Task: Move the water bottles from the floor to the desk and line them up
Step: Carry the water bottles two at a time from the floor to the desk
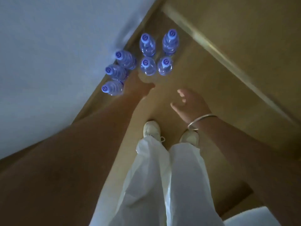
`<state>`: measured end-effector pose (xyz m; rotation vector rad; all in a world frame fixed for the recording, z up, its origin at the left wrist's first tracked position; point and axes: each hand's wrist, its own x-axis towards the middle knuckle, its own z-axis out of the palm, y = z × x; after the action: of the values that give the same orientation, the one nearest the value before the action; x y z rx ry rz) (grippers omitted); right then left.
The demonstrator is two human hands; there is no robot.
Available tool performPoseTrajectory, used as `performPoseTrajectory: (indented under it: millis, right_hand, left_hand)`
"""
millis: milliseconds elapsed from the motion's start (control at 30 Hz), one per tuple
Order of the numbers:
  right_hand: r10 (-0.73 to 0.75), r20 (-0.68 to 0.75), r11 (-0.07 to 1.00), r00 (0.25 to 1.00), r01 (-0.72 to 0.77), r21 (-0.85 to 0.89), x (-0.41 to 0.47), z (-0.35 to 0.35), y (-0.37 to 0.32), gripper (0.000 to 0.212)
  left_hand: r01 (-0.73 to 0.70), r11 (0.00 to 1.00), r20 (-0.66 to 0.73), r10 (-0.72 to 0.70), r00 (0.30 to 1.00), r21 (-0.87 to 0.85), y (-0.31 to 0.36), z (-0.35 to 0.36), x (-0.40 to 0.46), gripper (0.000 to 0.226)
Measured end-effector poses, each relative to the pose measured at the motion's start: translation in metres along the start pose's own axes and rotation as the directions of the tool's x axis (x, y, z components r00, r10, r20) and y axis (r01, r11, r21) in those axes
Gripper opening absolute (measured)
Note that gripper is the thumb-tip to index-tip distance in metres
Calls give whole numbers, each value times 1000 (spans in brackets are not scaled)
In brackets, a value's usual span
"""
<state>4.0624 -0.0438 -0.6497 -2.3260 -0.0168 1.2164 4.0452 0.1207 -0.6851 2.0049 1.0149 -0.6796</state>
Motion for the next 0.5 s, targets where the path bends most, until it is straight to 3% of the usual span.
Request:
performPoseTrajectory:
  millis: [167, 300, 433, 500]
  right_hand:
    - [-77, -88, 996, 993, 74, -42, 118, 18, 32, 68]
    - [-131, -155, 991, 979, 131, -9, 180, 23, 35, 81]
    - [-254, -59, 965, 965, 257, 45, 223, 45, 39, 104]
    - [-311, -42, 950, 949, 311, -1, 235, 53, 40, 109]
  left_hand:
    - [45, 985, -54, -55, 997, -166, -31, 52, 97, 84]
    - [-49, 947, -78, 25, 997, -318, -55, 70, 145, 94]
    - [-241, 930, -112, 218, 970, -277, -62, 72, 172, 86]
    - [-246, 943, -132, 221, 966, -224, -59, 71, 178, 79]
